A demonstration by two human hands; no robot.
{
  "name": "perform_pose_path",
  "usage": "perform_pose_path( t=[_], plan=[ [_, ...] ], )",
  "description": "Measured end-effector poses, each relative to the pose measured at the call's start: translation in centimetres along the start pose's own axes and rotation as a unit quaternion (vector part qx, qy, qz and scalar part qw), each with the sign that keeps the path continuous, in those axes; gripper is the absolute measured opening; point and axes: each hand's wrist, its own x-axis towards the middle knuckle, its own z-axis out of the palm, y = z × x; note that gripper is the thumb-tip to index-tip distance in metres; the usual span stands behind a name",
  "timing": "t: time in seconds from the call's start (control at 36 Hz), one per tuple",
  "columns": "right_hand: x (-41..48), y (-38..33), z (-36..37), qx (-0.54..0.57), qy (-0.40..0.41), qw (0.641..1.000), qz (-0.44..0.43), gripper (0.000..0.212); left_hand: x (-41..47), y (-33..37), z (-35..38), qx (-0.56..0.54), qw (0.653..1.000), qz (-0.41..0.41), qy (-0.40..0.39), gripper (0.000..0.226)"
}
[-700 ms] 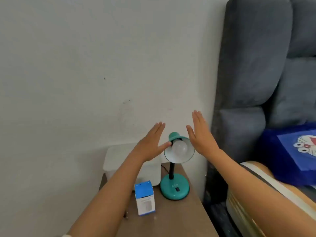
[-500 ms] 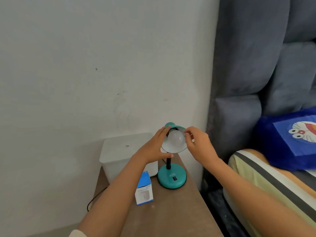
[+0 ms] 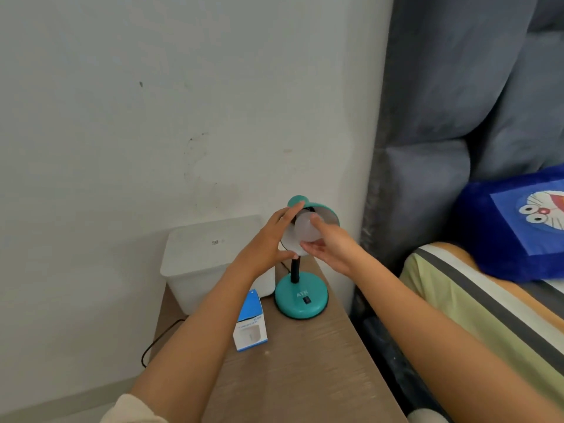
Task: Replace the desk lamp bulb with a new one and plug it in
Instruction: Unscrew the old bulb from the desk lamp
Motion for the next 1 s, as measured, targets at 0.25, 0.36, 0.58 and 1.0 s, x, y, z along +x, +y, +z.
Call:
perform_pose_path(
  t=[0.25,0.36,0.58,1.0],
  plan=[
    [0.6,0.7,0.5,-0.112,0.026,0.989,-0.096,0.043,-0.2,-0.1,-0.3,-0.014,1.0,0.0,-0.009,0.105],
    [0.7,1.1,0.9,-0.138,0.047,0.98,-0.134,0.044,-0.2,-0.1,-0.3,-0.011,1.0,-0.002,-0.011,0.105],
    [1.2,2.1,0.6,-0.208,0.071,0.953,-0.209,0.049,-0.4,0.1,-0.3,-0.013,1.0,-0.004,-0.007,0.105],
    [1.0,1.7,1.1,-0.188,0.073,0.955,-0.215,0.048,-0.3,0.2,0.0,-0.003,1.0,-0.012,-0.004,0.105]
  ],
)
